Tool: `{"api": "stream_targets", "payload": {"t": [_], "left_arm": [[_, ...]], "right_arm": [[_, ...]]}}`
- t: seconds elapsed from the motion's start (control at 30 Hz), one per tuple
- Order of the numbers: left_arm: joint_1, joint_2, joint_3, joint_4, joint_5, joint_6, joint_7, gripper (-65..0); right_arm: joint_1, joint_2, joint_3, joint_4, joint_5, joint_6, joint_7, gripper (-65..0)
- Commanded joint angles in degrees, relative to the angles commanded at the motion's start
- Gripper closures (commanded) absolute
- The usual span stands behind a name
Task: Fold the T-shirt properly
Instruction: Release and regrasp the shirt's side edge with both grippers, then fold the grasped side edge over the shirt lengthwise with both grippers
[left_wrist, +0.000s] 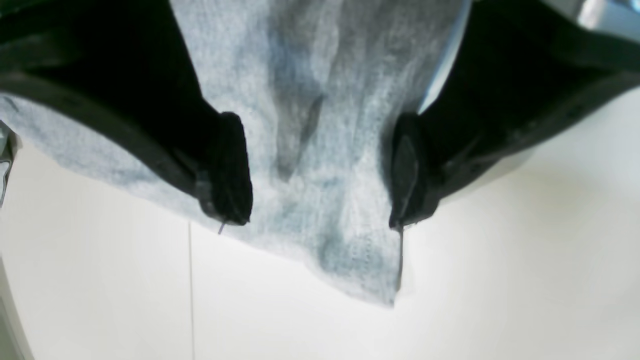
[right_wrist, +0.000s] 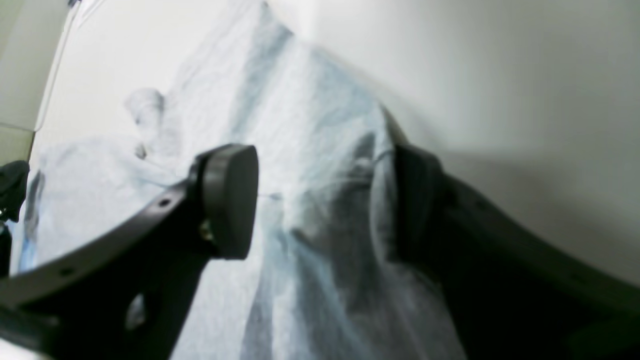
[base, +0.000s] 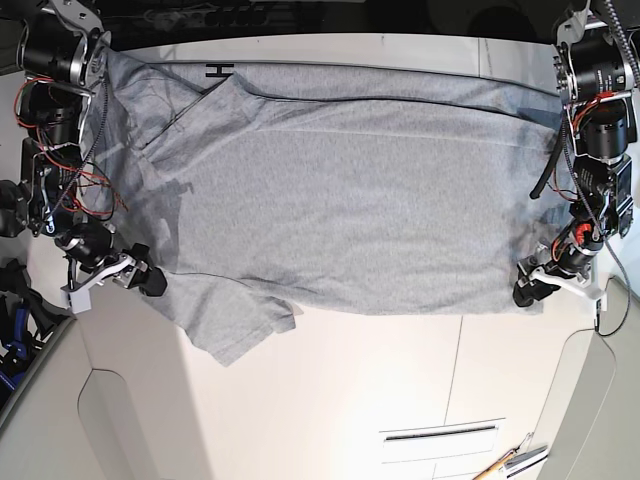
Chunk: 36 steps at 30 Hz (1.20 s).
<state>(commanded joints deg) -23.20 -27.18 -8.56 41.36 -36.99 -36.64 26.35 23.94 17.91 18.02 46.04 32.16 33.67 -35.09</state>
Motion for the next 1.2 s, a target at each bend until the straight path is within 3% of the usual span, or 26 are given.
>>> {"api": "stream_targets", "payload": {"t": [0.1, 0.17, 0.2, 0.33, 0.37, 0.5, 0.57, 0.6, 0.9, 1.03, 1.2], "left_arm": [[0.0, 0.0, 0.0, 0.0, 0.0, 0.0, 0.0, -44.6], [0.0, 0.0, 0.0, 0.0, 0.0, 0.0, 0.0, -38.0], [-0.2, 0.0, 0.0, 0.0, 0.0, 0.0, 0.0, -32.0], [-1.2, 0.0, 0.0, 0.0, 0.1, 0.0, 0.4, -4.0], [-1.6, 0.0, 0.0, 0.0, 0.5, 0.0, 1.1, 0.0], [-2.7, -0.4, 0.0, 0.2, 1.0, -0.1, 3.1, 0.0], [-2.8, -1.3, 0.0, 1.3, 0.9, -3.4, 3.8, 0.0], [-2.8, -1.8, 0.0, 2.3, 0.1, -3.4, 4.9, 0.0], [-2.3, -6.9, 0.0, 8.0, -13.0, -3.4, 22.5, 0.0], [-1.4, -9.3, 0.0, 10.2, -18.3, -3.4, 28.2, 0.0], [6.4, -14.9, 0.0, 21.9, -28.5, -3.4, 37.5, 0.0]], "right_arm": [[0.0, 0.0, 0.0, 0.0, 0.3, 0.24, -1.2, -40.5], [0.0, 0.0, 0.0, 0.0, 0.3, 0.24, -1.2, -39.9], [0.0, 0.0, 0.0, 0.0, 0.3, 0.24, -1.2, -36.2], [0.0, 0.0, 0.0, 0.0, 0.3, 0.22, -1.2, -1.4], [0.2, 0.1, 0.0, 0.1, 0.6, 0.22, -1.2, 0.0], [0.2, 0.7, 0.0, 0.6, 3.3, 0.24, -1.3, 0.0], [0.2, 1.0, 0.0, 1.5, 3.9, 0.24, -2.3, 0.0], [0.1, 1.2, 0.0, 2.1, 4.5, 0.28, -3.5, 0.0], [-5.1, 5.2, 0.0, 13.9, 16.3, 1.07, -13.3, 0.0], [-10.7, 5.3, 0.9, 22.2, 16.7, 1.07, -14.9, 0.0], [-19.6, 5.2, 4.1, 31.6, 17.5, 1.07, -14.9, 0.0]]}}
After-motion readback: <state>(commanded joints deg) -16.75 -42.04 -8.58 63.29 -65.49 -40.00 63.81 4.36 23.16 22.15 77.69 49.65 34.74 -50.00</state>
